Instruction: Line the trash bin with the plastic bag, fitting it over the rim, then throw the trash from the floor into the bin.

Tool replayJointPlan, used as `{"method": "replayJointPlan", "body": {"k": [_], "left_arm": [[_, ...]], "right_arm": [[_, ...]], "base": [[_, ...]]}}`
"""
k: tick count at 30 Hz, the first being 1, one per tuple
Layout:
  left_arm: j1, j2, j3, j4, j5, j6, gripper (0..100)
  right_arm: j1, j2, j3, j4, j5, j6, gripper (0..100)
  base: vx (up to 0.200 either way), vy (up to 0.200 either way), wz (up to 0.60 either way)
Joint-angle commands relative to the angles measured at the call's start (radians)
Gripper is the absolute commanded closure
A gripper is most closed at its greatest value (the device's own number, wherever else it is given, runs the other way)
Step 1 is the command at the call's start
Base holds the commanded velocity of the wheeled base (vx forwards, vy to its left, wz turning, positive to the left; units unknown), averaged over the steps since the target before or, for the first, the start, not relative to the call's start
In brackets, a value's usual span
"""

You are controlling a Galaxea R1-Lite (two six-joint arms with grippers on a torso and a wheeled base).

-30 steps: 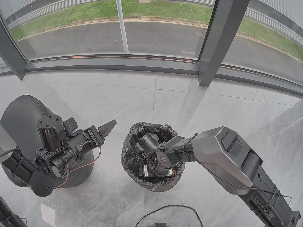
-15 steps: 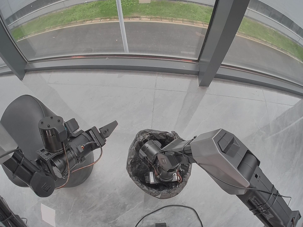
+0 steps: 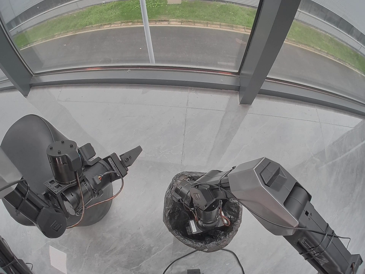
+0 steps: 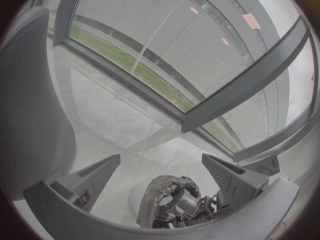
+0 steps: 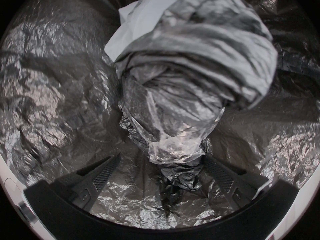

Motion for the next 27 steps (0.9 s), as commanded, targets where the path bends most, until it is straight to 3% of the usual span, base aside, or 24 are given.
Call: {"method": "replayJointPlan", "body": {"k": [1, 12, 17, 27], "left_arm": [[-0.005, 0.006, 0.000, 0.000, 0.000, 0.000, 0], [-0.005, 0.014, 0.000, 0.000, 0.002, 0.000, 0], [-0.005, 0.020, 0.000, 0.000, 0.000, 0.000, 0], [-0.005, 0.014, 0.000, 0.000, 0.002, 0.000, 0]], "right_arm": [[0.002, 0.004, 0.000, -0.001, -0.001, -0.008, 0], [-0.016, -0.011, 0.000, -0.168, -0.003, -0.123, 0], [-0.022, -0.027, 0.000, -0.248, -0.037, -0.181, 0], [-0.035, -0.175, 0.000, -0.255, -0.038, -0.218, 0]], "base": [[0.000, 0.000, 0.00], [0.000, 0.000, 0.00], [0.000, 0.000, 0.00], [0.000, 0.000, 0.00]]}}
